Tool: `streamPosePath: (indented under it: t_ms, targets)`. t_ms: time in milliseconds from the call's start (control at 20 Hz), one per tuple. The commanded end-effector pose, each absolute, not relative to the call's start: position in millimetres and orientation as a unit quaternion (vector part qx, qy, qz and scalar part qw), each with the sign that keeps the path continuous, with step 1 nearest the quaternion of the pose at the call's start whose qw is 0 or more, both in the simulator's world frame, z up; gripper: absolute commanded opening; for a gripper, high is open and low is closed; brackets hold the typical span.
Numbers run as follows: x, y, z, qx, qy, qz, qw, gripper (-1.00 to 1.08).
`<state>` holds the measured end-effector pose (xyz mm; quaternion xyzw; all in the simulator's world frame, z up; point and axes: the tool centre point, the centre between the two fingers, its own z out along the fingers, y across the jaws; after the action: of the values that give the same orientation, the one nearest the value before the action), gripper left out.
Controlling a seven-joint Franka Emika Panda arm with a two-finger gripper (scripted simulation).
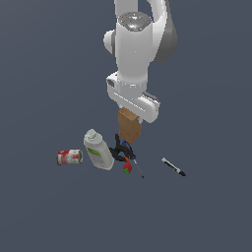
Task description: Pick up a designated object from a clutter of objects.
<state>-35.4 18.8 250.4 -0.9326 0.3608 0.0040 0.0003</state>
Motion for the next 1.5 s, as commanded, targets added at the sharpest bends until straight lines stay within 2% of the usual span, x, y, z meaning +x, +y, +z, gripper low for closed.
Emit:
streamPosePath:
  t_ms: [0, 700, 1450]
  targets:
    - [-22.5, 0.5, 274.8, -0.933, 0.361, 0.000, 0.002, -1.00]
    - [31.3, -78.9, 365.1, -0.933, 0.361, 0.000, 0.000, -1.00]
    - [73.7, -135.6, 430.7, -0.933, 0.361, 0.000, 0.000, -1.00]
